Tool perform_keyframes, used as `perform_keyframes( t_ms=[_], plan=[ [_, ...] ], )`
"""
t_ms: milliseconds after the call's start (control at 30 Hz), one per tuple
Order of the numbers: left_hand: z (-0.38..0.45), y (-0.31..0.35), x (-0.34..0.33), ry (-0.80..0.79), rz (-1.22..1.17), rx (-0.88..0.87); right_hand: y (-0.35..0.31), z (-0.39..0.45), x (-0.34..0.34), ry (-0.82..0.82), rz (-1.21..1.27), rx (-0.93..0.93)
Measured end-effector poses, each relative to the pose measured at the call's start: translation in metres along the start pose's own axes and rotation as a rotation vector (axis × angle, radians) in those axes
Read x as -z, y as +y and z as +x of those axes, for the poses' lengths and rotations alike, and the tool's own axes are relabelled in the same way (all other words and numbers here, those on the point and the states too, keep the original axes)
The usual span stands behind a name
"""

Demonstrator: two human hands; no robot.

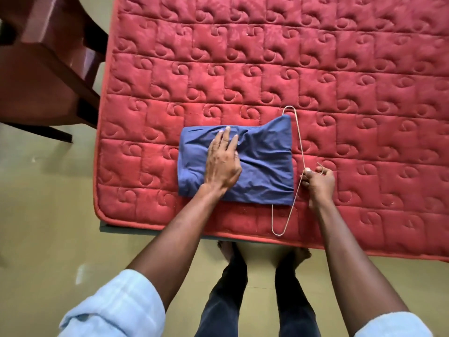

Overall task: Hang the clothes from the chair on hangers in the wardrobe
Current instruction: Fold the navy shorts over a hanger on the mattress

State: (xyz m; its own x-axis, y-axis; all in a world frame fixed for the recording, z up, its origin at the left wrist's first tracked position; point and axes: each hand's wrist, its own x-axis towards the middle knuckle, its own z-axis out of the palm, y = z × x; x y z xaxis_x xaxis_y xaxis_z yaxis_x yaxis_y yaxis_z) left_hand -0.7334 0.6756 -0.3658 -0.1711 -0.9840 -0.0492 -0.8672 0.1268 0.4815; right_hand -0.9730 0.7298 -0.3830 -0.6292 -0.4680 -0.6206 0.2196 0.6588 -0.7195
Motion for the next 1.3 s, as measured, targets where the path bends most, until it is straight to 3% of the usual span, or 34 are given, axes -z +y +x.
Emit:
perform_keyframes(
  t_ms=[100, 200, 233, 300, 367, 467, 533, 600, 633, 733, 833, 900, 1033, 1133, 1300],
  plan=[
    [0.007, -0.003, -0.024, -0.179, 0.137, 0.068, 0.006, -0.014, -0.002, 0.229, -0.54, 0.415],
    [0.003, -0.027, -0.04, -0.249, 0.252, 0.151, 0.022, -0.037, -0.015, -0.086, -0.73, 0.777],
    [0.003, -0.033, -0.043, -0.262, 0.271, 0.136, 0.035, -0.037, -0.017, -0.181, -0.815, 0.825],
    [0.002, -0.042, -0.042, -0.245, 0.307, 0.116, 0.061, -0.034, -0.016, -0.218, -1.025, 0.884],
    [0.004, -0.054, -0.038, -0.144, 0.35, 0.214, 0.074, -0.033, -0.015, -0.172, -1.118, 0.89],
    [0.004, -0.073, -0.022, 0.055, 0.356, 0.443, 0.064, -0.044, -0.025, -0.004, -1.002, 0.753],
    [-0.002, -0.077, -0.013, 0.125, 0.334, 0.285, 0.048, -0.053, -0.039, 0.065, -0.87, 0.826],
    [-0.011, -0.078, -0.015, 0.074, 0.334, -0.028, 0.033, -0.057, -0.061, -0.042, -0.75, 0.976],
    [-0.017, -0.081, -0.017, 0.034, 0.324, -0.106, 0.025, -0.056, -0.075, -0.11, -0.717, 1.041],
    [-0.032, -0.094, -0.024, -0.035, 0.327, -0.003, -0.007, -0.046, -0.115, -0.161, -0.794, 1.143],
    [-0.031, -0.098, -0.025, -0.065, 0.345, 0.068, -0.037, -0.026, -0.139, -0.088, -0.965, 1.104],
    [-0.025, -0.094, -0.021, -0.003, 0.304, 0.07, -0.051, -0.011, -0.145, -0.104, -1.077, 1.035],
    [0.005, -0.088, -0.005, 0.271, 0.242, 0.117, -0.061, 0.007, -0.146, -0.248, -1.259, 0.936],
    [0.034, -0.094, 0.0, 0.24, 0.253, 0.129, -0.067, 0.01, -0.149, -0.312, -1.243, 0.872],
    [0.047, -0.105, -0.002, 0.273, 0.212, 0.175, -0.08, 0.013, -0.149, -0.188, -0.977, 0.844]
  ],
)
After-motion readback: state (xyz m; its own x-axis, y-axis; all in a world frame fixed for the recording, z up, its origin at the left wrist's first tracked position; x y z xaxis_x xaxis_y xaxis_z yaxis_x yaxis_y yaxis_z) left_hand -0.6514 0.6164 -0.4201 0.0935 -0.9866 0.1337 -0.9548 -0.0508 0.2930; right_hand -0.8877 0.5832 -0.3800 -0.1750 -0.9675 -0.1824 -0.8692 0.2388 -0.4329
